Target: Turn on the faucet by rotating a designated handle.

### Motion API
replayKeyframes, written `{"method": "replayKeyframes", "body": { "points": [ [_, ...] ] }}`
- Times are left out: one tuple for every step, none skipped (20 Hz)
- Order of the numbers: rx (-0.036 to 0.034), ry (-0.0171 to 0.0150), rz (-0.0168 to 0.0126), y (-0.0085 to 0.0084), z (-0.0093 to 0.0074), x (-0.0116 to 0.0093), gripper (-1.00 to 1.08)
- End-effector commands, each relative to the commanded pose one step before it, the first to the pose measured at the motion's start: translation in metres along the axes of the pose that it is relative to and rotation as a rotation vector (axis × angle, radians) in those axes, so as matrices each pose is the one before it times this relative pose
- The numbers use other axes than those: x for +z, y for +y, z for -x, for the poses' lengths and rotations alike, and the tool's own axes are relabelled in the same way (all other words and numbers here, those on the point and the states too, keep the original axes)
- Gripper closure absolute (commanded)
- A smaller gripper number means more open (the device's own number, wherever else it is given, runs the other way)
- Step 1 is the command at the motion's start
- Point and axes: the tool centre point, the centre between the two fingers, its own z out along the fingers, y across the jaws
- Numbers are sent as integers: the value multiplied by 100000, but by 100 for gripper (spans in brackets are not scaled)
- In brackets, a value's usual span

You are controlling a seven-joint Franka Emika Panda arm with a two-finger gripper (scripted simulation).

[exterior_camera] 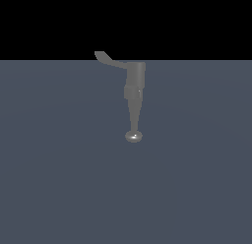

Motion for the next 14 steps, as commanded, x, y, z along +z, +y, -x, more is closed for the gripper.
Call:
{"method": "replayKeyframes", "body": {
  "points": [
    [0,0,0,1,0,0,108],
    [0,0,0,-16,-8,-14,108],
    [-62,-32,68,-100,-40,-29,108],
    [-88,-47,95,-153,-63,-48,108],
    [-107,-60,116,-203,-85,-68,108],
    [-129,-78,142,-258,-108,-83,108],
    [-99,-71,117,-242,-104,-80,108],
    [-71,-67,98,-199,-88,-55,108],
    [0,0,0,-98,-41,-52,108],
    [7,-71,67,-93,-60,-1,108],
    [0,0,0,-17,-6,0,108],
    [0,0,0,40,16,16,108],
    [-88,42,-5,60,52,-3,108],
    [-114,12,35,-2,25,-4,108]
  ]
}}
